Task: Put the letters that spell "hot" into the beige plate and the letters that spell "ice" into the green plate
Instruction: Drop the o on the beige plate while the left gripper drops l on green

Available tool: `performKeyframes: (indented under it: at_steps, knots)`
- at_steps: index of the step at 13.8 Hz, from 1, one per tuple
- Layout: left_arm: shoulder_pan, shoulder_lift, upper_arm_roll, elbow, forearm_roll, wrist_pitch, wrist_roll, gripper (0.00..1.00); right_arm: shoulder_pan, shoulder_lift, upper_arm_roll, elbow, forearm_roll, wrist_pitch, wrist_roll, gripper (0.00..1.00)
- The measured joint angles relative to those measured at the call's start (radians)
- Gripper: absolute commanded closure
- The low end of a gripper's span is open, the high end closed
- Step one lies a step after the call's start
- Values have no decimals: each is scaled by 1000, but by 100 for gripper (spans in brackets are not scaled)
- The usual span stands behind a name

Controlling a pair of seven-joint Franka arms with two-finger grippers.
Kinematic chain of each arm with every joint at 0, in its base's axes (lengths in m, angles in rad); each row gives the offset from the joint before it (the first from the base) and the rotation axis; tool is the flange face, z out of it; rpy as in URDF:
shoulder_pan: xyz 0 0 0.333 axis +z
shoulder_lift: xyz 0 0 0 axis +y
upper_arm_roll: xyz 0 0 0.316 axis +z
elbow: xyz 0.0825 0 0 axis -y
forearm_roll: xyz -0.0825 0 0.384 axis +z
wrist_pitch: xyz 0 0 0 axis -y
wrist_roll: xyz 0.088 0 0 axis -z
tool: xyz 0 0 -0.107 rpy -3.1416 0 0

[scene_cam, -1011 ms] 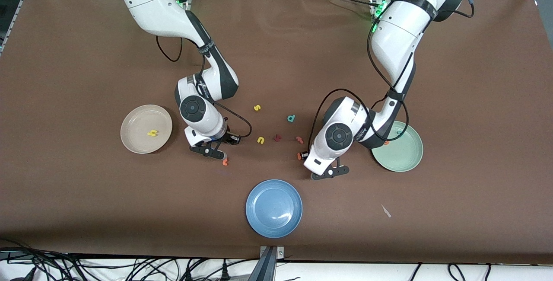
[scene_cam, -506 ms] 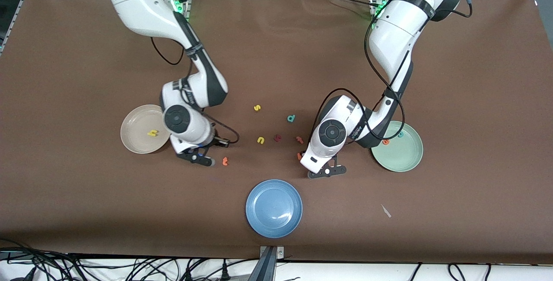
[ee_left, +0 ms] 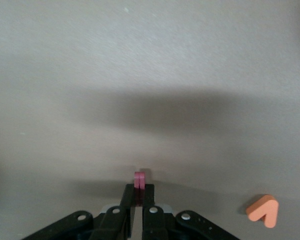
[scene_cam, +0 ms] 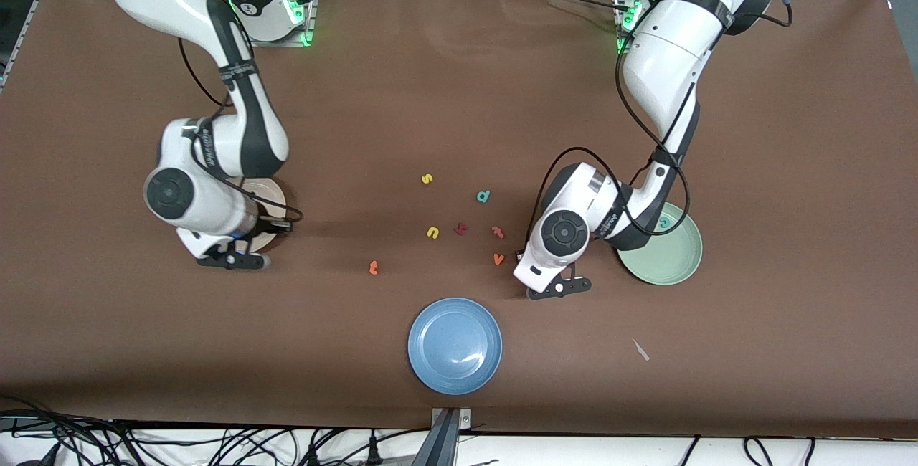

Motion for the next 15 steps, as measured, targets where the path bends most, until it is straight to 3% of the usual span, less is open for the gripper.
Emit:
performKeyframes:
  at_steps: [2, 3, 4, 5, 9, 12, 15]
  knots:
    - [20, -20, 1, 0, 1, -69, 49, 100, -1, -65, -37, -147, 1, 90, -96, 91]
    - [35, -28, 2, 0, 2, -113, 99, 100, -1, -90, -51, -203, 1, 117, -138, 84]
    - [53, -37, 4, 0, 2, -156, 168, 100, 0, -108, -66, -244, 3, 131, -177, 17]
    - [77, -43, 5, 0, 2, -191, 243, 100, 0, -119, -80, -271, 22, 139, -202, 0]
    - [167, -60, 6, 0, 2, -279, 451, 100, 12, -126, -86, -255, 177, 140, -227, 0]
    - [190, -72, 7, -1, 4, -316, 531, 100, 59, -104, -47, -151, 181, 93, -69, 0]
    - [234, -73, 11, -11, 27, -323, 635, 100, 139, -11, -22, -19, 181, 86, 115, 0]
